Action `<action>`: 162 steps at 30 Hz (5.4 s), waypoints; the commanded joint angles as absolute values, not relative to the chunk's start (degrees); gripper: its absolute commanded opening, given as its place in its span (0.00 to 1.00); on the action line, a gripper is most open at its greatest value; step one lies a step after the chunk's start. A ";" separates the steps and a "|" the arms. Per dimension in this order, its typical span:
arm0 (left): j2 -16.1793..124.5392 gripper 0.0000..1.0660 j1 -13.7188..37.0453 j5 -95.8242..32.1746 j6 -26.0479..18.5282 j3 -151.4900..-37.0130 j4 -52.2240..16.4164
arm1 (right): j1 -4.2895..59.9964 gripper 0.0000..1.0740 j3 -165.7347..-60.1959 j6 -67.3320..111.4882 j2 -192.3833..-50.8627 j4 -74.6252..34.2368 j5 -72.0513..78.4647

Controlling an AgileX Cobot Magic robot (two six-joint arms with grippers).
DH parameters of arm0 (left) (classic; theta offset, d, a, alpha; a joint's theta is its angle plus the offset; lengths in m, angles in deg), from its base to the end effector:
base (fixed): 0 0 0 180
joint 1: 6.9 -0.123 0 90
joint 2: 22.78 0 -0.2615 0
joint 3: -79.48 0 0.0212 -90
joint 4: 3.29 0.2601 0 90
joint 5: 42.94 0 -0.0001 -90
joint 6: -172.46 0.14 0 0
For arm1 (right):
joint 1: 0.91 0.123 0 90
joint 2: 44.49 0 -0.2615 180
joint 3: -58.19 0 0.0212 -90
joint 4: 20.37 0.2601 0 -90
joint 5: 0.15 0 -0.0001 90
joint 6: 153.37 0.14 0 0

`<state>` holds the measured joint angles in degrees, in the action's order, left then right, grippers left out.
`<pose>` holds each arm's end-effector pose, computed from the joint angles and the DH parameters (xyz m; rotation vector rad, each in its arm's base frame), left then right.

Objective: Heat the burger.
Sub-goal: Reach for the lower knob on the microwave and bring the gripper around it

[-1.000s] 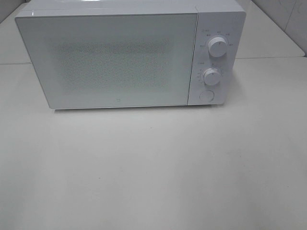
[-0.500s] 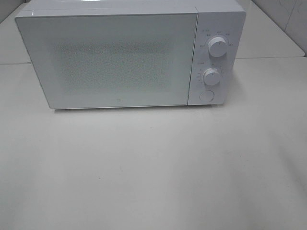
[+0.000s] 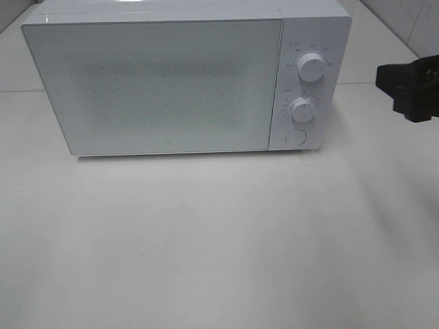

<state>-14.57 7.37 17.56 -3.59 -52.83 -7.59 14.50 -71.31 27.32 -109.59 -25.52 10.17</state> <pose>0.0654 -0.0261 0.2617 0.3258 2.0090 -0.2030 0.2584 0.0735 0.2298 -0.3274 1.8114 0.1497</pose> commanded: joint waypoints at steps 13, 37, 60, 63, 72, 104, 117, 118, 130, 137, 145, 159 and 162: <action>-15.66 0.00 7.25 16.65 -4.05 -52.71 -7.88 | 14.33 0.65 -71.48 26.63 -129.70 -25.52 32.11; -15.66 0.00 7.25 16.65 -4.05 -52.71 -7.88 | 24.24 0.65 -71.60 20.39 -148.84 -8.45 54.00; -15.66 0.00 7.25 16.65 -4.05 -52.71 -7.88 | 27.11 0.65 -80.48 15.86 -162.42 1.52 61.45; -15.66 0.00 7.25 16.65 -4.05 -52.71 -7.88 | 27.11 0.65 -81.28 15.86 -164.02 1.52 62.14; -15.66 0.00 7.25 16.65 -4.05 -52.71 -7.88 | 26.88 0.65 -81.80 15.69 -168.55 1.52 67.12; -15.66 0.00 7.25 16.65 -4.05 -52.71 -7.88 | 26.88 0.14 -84.32 11.51 -169.24 1.52 67.35; -15.66 0.00 7.25 16.65 -4.05 -52.71 -7.88 | 26.88 0.00 -84.32 22.45 -169.24 1.69 67.69; -15.66 0.00 7.25 16.65 -4.05 -52.71 -7.88 | 26.88 0.00 -84.32 29.38 -169.24 1.69 67.86; -15.66 0.00 7.25 16.65 -4.05 -52.71 -7.88 | 26.88 0.00 -84.32 77.68 -169.24 1.58 74.34; -15.66 0.00 7.25 16.65 -4.05 -52.71 -7.88 | 26.88 0.00 -84.32 104.96 -169.24 1.52 75.26; -15.66 0.00 7.25 16.65 -4.05 -52.71 -7.88 | 26.88 0.00 -84.32 107.99 -169.24 1.52 75.26; -15.66 0.00 7.25 16.65 -4.05 -52.71 -7.88 | 26.88 0.56 -84.15 103.41 -169.18 3.70 74.74; -15.66 0.00 7.25 16.65 -4.05 -52.71 -7.88 | 26.88 0.57 -83.29 100.89 -168.78 4.67 74.91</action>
<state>-14.57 7.37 17.56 -3.59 -52.83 -7.65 27.34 -82.66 102.49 -169.58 3.87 67.75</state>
